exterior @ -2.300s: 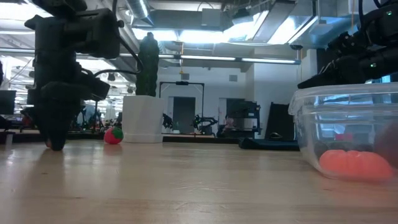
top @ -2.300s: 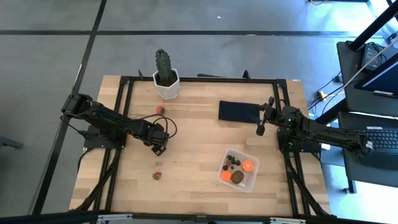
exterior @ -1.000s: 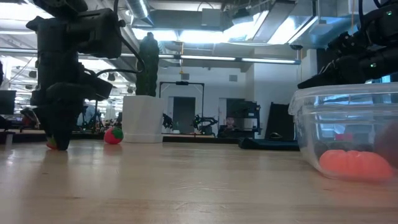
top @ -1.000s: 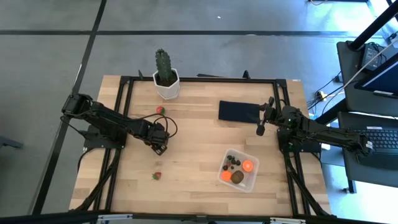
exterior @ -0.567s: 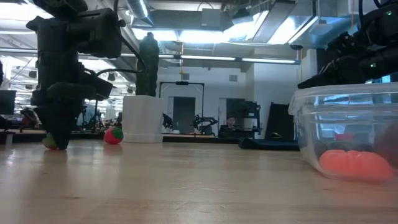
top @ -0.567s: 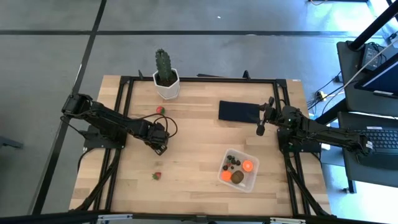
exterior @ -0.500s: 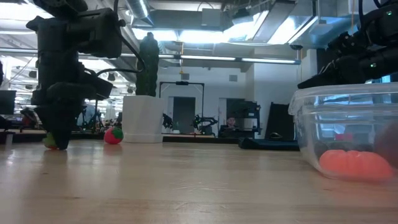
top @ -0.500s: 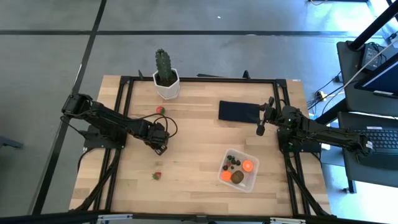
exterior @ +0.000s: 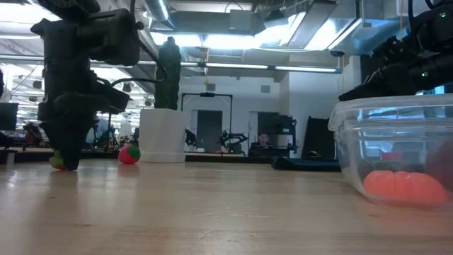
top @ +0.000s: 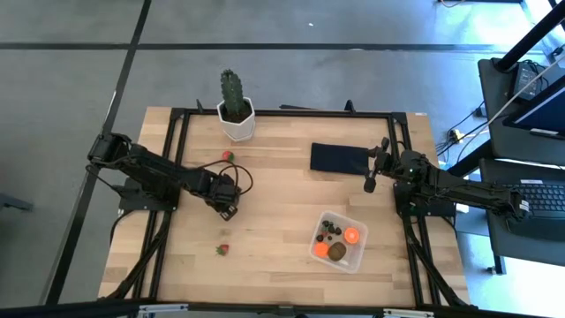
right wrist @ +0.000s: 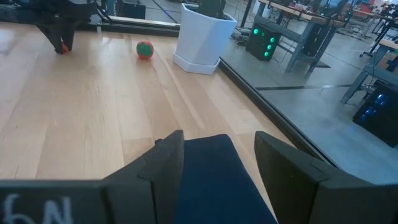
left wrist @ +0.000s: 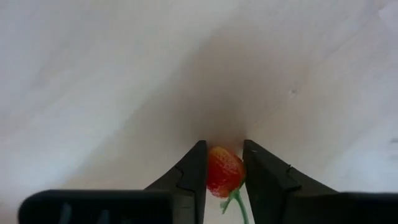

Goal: Pick and placing Produce into tupperware
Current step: Put the middle strawberry into the transparent bin

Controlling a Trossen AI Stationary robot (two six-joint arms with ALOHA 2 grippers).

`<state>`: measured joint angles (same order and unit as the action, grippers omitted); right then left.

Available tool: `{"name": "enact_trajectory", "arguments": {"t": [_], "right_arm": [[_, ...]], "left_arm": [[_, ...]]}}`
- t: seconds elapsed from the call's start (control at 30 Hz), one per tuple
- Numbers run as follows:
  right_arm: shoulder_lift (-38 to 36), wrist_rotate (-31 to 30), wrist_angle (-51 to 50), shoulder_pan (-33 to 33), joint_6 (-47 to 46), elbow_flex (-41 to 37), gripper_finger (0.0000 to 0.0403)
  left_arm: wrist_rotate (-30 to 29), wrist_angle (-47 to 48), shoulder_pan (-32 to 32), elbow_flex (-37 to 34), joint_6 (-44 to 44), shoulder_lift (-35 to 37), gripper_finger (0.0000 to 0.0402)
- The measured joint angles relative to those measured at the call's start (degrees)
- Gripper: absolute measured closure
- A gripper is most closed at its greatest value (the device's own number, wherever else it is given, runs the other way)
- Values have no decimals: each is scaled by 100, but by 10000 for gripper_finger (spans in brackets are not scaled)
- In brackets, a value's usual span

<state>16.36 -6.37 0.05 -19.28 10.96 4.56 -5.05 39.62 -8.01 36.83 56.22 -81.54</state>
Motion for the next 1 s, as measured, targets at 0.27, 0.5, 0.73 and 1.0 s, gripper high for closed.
{"name": "enact_trajectory", "arguments": {"t": [0.27,0.5,0.73,1.0], "right_arm": [[1,-1,0,0,0,0,205],[2,0,0,-1,0,0,205],[0,-2,2,1,0,0,205],[1,-1,2,0,-24,0,205]], "left_arm": [[1568,-700,469,315,-856,-7,318],[3223,-3518,897,456,-1337,-7,324],[3248,-6227,1112,463,-1615,-4,345],[2568,-6712,929,467,-2745,0,393]]}}
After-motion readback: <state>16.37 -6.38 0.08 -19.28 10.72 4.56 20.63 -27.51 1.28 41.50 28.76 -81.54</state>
